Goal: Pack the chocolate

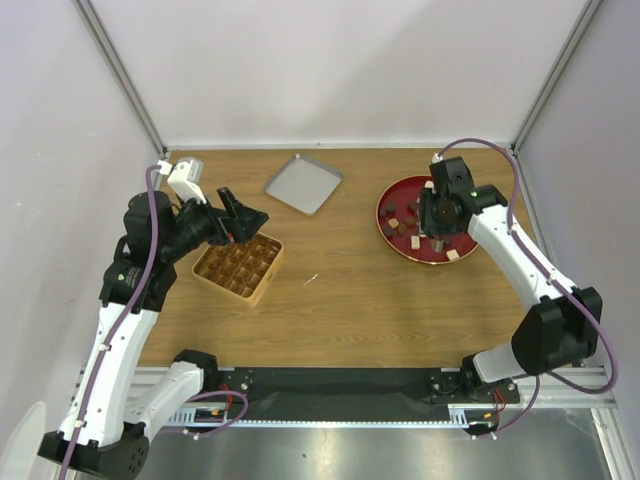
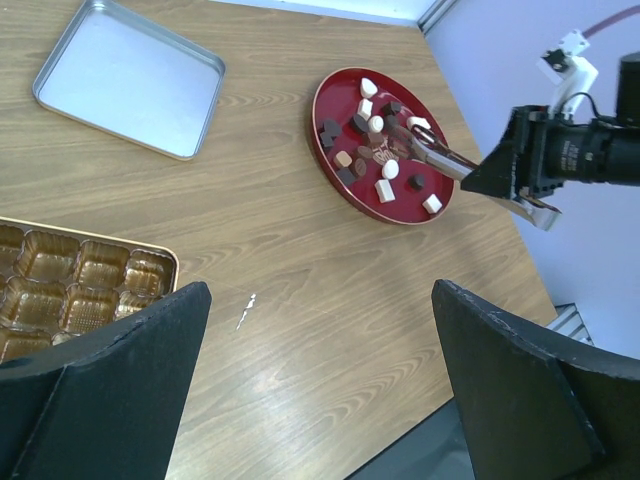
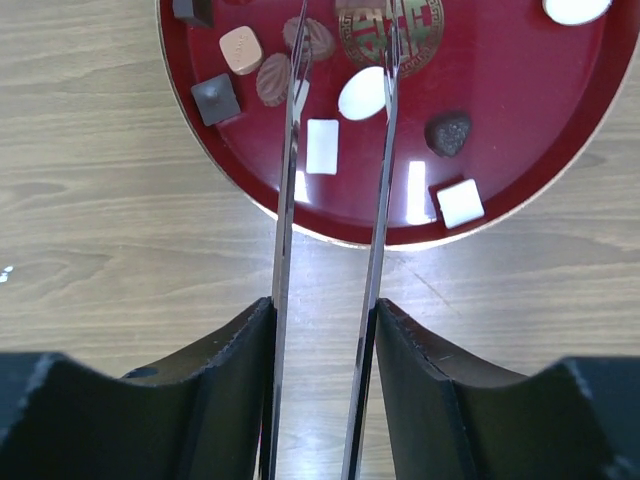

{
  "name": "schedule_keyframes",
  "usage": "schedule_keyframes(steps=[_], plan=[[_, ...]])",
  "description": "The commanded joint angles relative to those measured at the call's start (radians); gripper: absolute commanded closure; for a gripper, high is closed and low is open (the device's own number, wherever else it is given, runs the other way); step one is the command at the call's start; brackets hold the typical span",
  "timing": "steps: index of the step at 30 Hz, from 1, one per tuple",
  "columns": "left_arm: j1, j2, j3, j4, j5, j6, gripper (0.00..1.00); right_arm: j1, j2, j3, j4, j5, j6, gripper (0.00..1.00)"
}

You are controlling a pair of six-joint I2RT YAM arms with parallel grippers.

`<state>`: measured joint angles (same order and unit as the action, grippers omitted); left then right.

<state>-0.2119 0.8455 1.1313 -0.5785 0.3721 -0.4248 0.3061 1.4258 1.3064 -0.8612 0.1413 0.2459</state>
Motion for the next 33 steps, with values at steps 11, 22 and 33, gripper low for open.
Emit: schedule_keyframes(steps=[11,22,33], plan=[[0.006,0.006,-0.016,0.034,0.017,0.02,0.0,-0.036,0.105,0.053,0.099,0.009,-0.03,0.53],[0.006,0.01,-0.022,0.032,0.008,0.024,0.0,-0.056,0.153,0.024,0.159,-0.017,-0.022,0.53],[0.006,0.024,-0.016,0.039,0.011,0.024,0.0,-0.062,0.159,-0.007,0.18,-0.02,-0.017,0.51]])
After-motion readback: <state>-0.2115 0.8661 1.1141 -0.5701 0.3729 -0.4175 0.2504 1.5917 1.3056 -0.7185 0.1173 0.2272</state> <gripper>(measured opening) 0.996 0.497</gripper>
